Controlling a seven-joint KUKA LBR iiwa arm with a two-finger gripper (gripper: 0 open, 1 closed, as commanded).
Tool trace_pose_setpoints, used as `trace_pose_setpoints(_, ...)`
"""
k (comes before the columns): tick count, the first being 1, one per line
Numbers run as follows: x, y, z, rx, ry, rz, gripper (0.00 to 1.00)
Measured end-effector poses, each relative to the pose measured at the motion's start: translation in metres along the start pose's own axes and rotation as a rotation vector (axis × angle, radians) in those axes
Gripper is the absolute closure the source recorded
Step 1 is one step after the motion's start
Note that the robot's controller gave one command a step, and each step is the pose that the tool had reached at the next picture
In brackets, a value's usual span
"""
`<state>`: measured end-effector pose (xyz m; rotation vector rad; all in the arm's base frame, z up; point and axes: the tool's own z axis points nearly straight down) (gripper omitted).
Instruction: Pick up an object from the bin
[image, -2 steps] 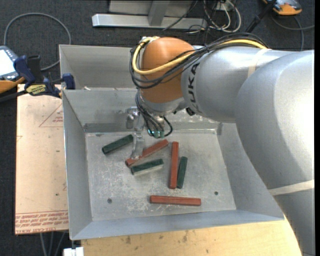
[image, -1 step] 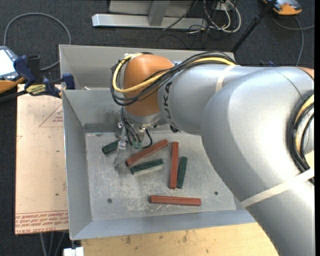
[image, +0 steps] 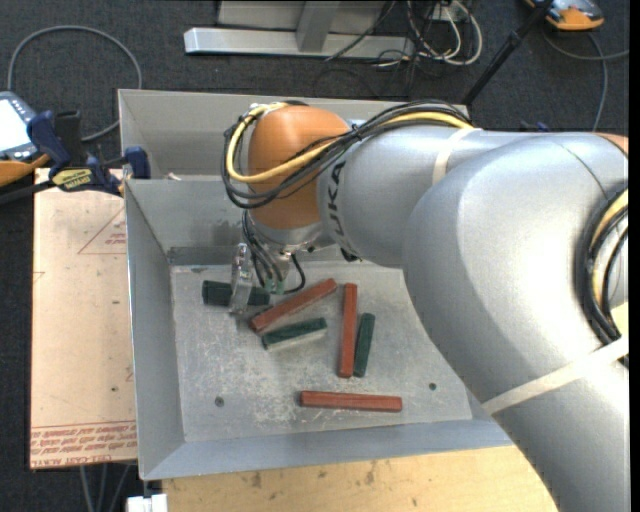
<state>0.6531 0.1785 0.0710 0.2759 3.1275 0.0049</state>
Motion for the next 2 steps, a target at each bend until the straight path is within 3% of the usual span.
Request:
trace_pose_setpoints(1, 0.004, 0.054, -0.106, -0.005, -0.009, -0.007, 1.00)
trace_pose_setpoints(2, 0.021, 0.042, -0.149, 0.000, -0.005, -0.030, 1.00)
